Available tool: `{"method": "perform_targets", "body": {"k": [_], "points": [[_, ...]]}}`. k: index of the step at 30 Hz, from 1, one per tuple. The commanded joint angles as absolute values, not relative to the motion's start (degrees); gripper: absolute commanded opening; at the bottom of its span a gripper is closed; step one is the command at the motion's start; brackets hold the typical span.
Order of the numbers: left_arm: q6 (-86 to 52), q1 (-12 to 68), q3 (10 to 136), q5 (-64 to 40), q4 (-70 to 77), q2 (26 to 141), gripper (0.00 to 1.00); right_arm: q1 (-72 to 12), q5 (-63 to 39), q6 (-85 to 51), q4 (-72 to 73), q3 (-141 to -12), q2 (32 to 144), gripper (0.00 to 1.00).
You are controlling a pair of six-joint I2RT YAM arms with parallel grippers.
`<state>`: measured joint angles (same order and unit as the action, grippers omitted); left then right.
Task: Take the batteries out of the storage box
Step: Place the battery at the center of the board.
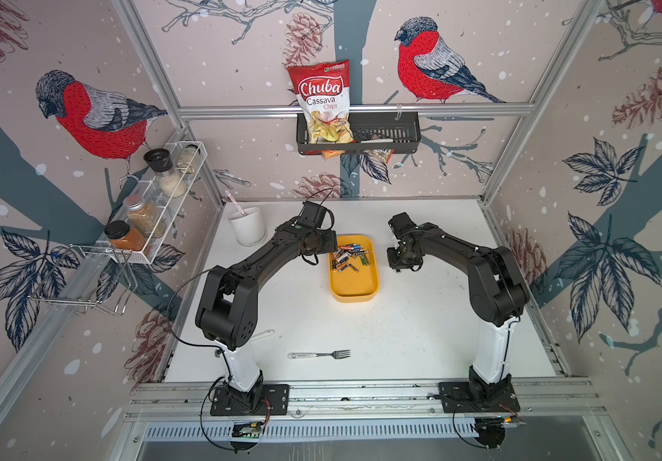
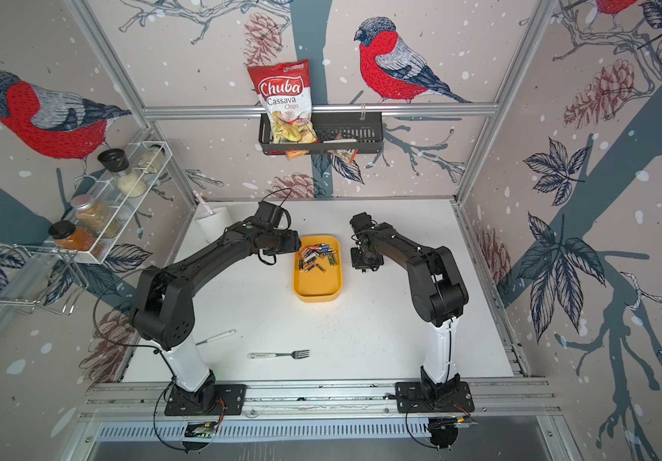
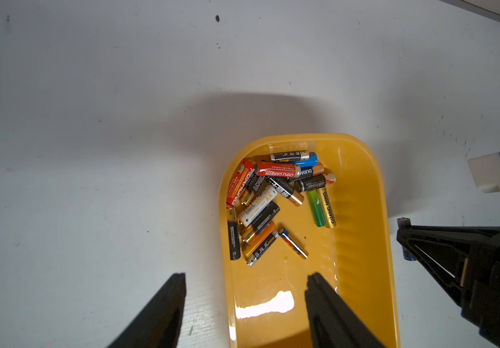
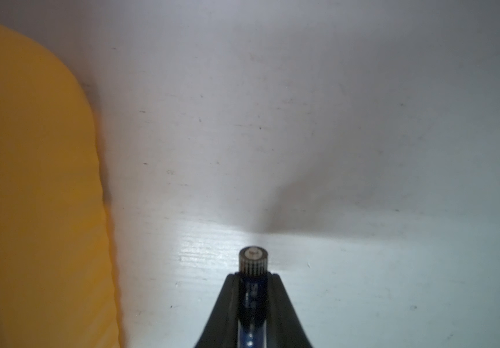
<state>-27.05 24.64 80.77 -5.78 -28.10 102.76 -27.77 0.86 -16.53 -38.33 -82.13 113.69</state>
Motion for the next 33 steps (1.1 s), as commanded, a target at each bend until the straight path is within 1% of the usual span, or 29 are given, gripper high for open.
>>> {"method": "perform_targets", "body": {"k": [1, 9, 16, 23, 26, 33], "points": [[-26.9, 25.1, 81.6, -4.9, -29.3, 103.3, 0.67, -27.9, 1.0, -17.5, -35.9, -81.6, 114.4, 0.19], [-27.1, 26.1, 81.9, -4.8, -29.4, 104.3, 0.67, -28.1, 1.5, -17.1, -35.4, -81.0, 116.1, 0.19], [-27.2, 26.7, 81.8, -4.7, -29.6, 104.7, 0.67, -28.5, 2.1, -17.0, -35.3, -80.4, 116.9, 0.21], [-27.3, 26.9, 81.8, -4.7, -29.6, 105.0, 0.67, -28.8, 2.5, -17.1, -35.6, -80.6, 117.1, 0.28], [-27.3, 27.1, 81.8, -4.6, -29.5, 105.0, 0.67, -28.8, 2.5, -16.9, -35.9, -80.9, 117.0, 0.29], [-27.5, 28.0, 82.6, -4.5, -30.3, 105.6, 0.67, -28.8, 2.8, -16.8, -36.4, -81.7, 116.6, 0.36]]}}
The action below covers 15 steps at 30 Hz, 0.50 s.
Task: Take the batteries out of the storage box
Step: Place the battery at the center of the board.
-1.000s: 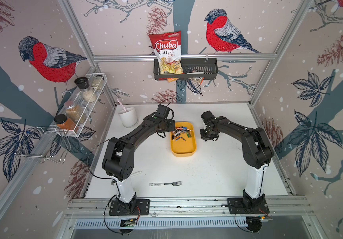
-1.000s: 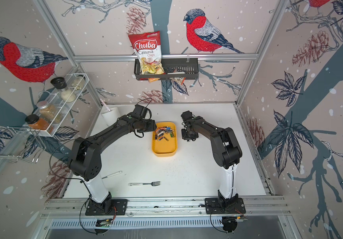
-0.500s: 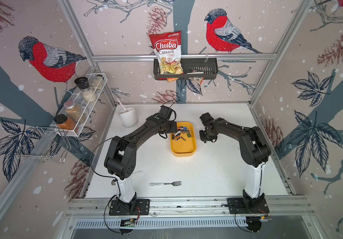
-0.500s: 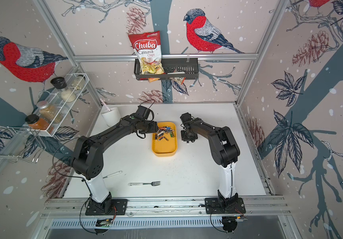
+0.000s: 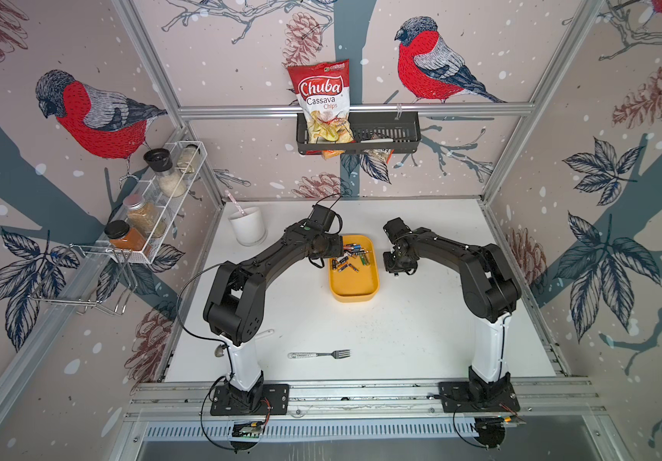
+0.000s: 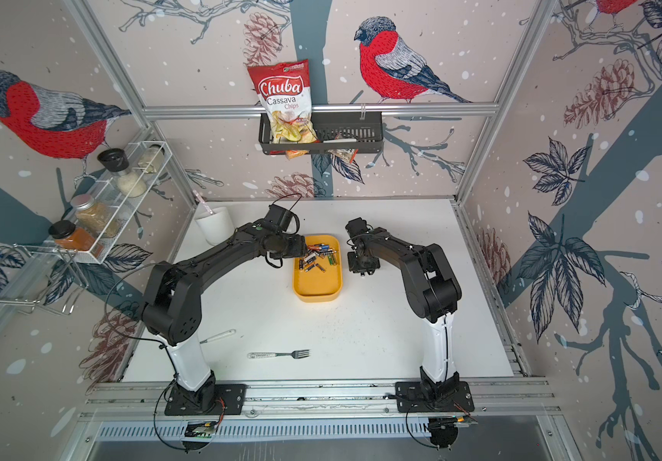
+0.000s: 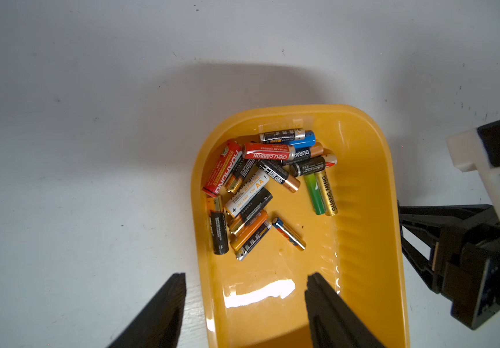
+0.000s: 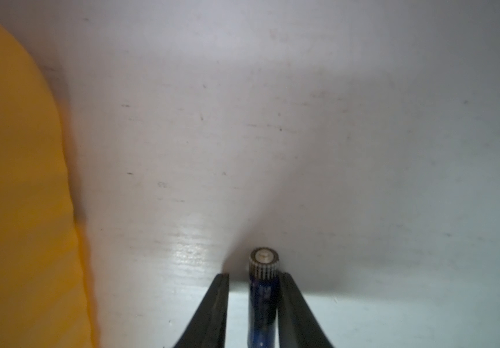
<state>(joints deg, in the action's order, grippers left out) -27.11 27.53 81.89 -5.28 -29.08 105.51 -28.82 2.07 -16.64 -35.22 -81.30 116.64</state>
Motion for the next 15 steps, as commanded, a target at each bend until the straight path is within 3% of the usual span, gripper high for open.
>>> {"method": "perform_targets", "body": {"k": [1, 15], "points": [[-27.5, 28.2, 82.7, -4.4, -30.4, 105.8, 0.67, -28.8, 3.0, -16.8, -36.5, -81.8, 116.5, 0.37], [-27.8, 31.4, 87.0, -2.7, -33.4, 109.4, 0.67, -28.5, 3.0, -16.3, -37.3, -82.8, 115.0, 0.46]]}}
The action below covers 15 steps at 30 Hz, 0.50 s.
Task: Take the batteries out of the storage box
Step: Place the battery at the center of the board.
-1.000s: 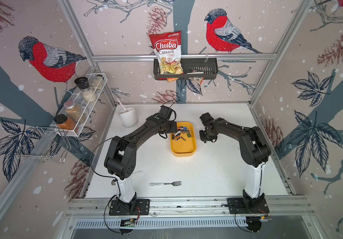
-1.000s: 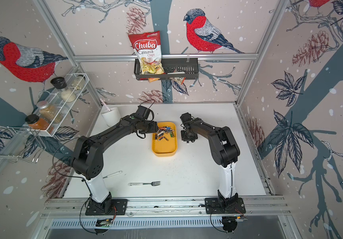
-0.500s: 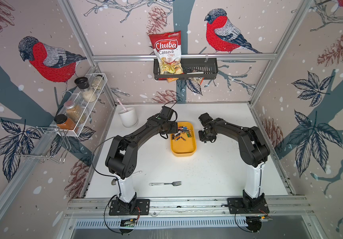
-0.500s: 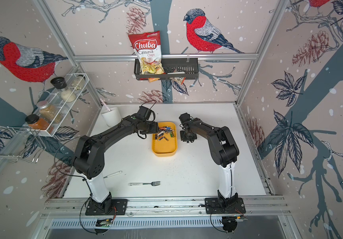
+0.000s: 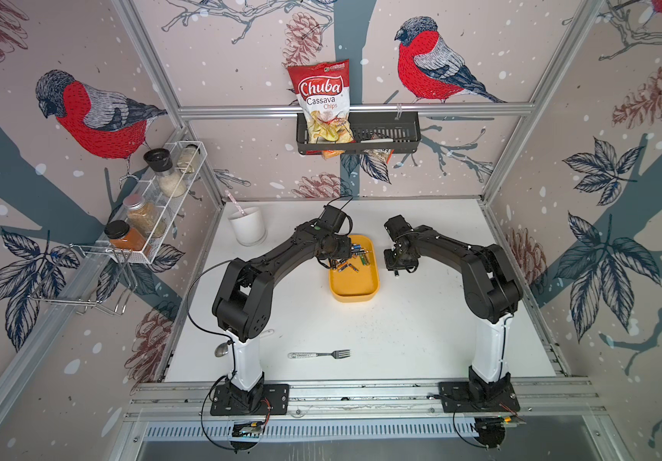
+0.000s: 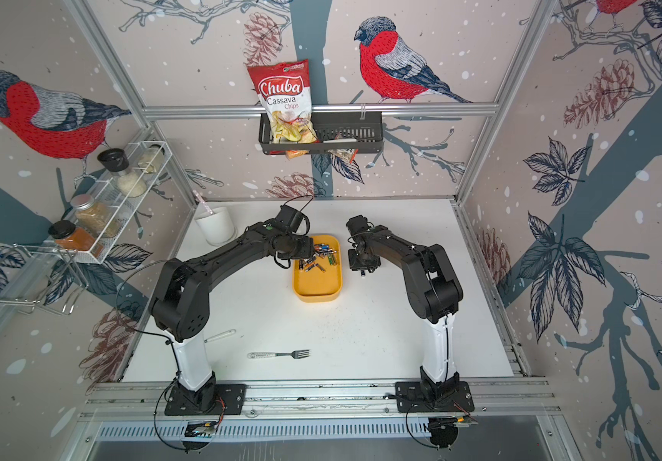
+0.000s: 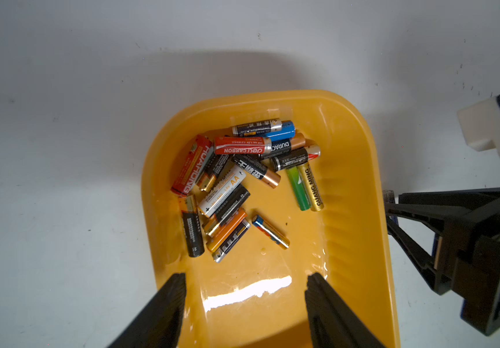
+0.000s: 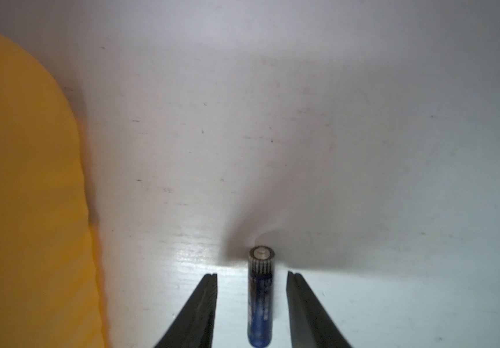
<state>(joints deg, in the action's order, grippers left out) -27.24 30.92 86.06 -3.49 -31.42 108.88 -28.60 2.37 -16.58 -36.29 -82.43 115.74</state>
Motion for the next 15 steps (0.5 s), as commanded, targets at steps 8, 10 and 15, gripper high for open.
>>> {"method": "perform_targets", "body": {"k": [8, 10, 15], "points": [[-28.4, 33.7, 88.9, -2.2, -34.9, 112.3, 0.67, -28.4, 3.8, -16.5, -39.3, -85.1, 112.5, 0.49], [-28.7, 34.1, 89.4, -2.1, -35.4, 113.4, 0.67, -28.2, 3.8, -16.4, -39.7, -85.7, 111.9, 0.49], [-29.1, 34.9, 90.5, -2.5, -36.1, 115.8, 0.67, -27.3, 3.8, -16.2, -40.4, -86.0, 110.6, 0.5]]}}
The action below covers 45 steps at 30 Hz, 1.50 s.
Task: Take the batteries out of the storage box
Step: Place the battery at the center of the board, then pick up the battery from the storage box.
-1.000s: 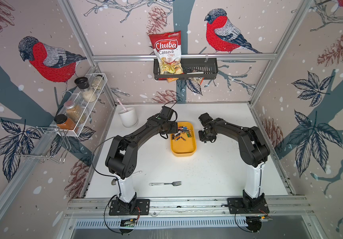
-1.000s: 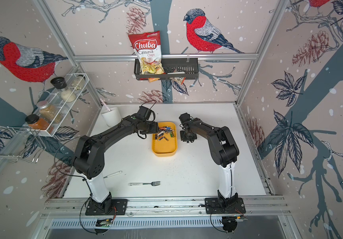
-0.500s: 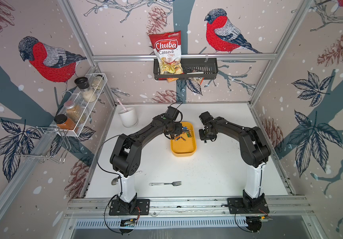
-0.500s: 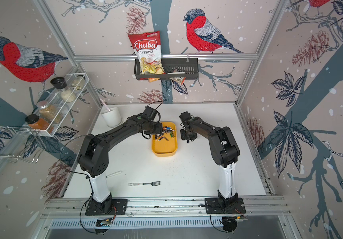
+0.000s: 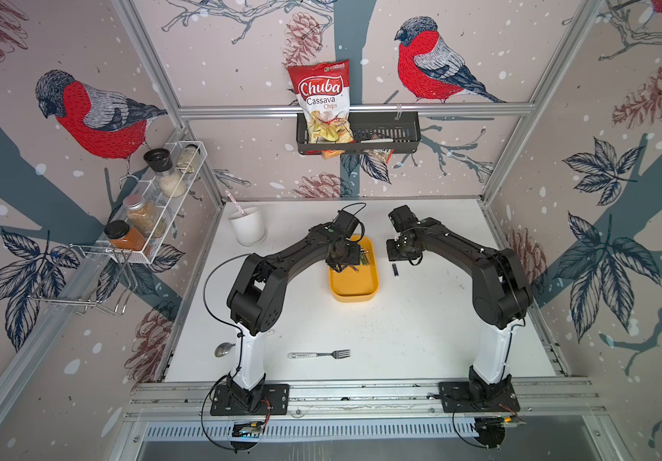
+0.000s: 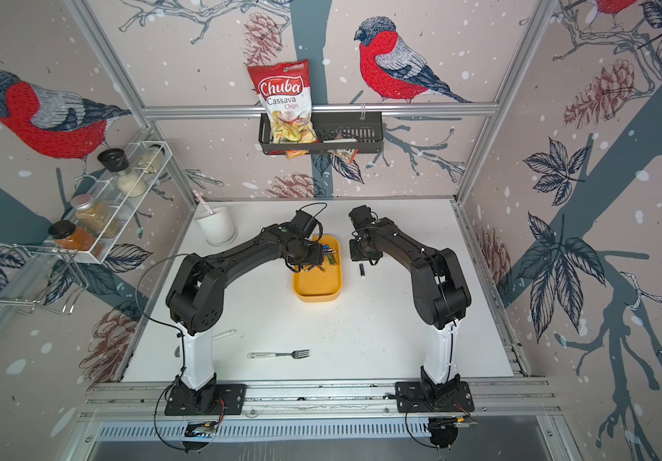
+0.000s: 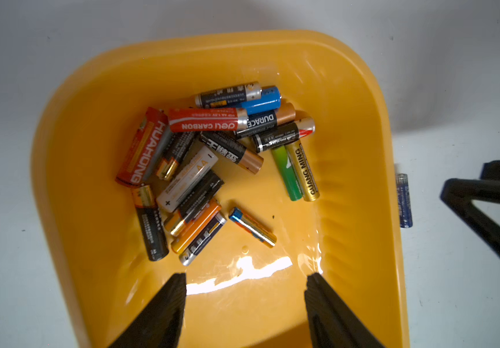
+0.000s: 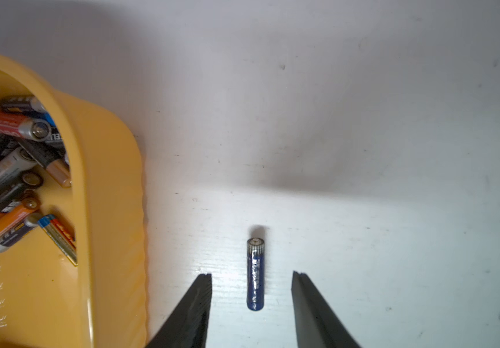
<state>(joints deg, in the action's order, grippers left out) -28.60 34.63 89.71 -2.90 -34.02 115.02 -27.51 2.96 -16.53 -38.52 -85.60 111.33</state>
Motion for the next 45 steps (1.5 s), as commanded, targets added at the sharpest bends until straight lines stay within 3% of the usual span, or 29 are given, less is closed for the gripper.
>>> {"method": "perform_targets", "body": {"k": [1, 12, 22, 45], "points": [[-29.3, 35.0, 90.9, -2.5, -36.2, 116.4, 0.67, -27.0, 3.8, -16.1, -40.5, -85.9, 110.3, 0.5], [-29.2, 35.4, 96.5, -2.7, -38.5, 122.7, 0.61, -25.5, 3.2, -15.1, -40.7, -85.2, 108.6, 0.5], [-28.9, 36.0, 100.5, -1.8, -41.4, 126.2, 0.45, -24.3, 2.4, -14.2, -40.4, -84.3, 108.3, 0.5], [-27.8, 37.1, 103.9, -0.9, -44.7, 129.7, 0.28, -23.2, 1.7, -14.0, -39.9, -82.8, 107.1, 0.5]]}}
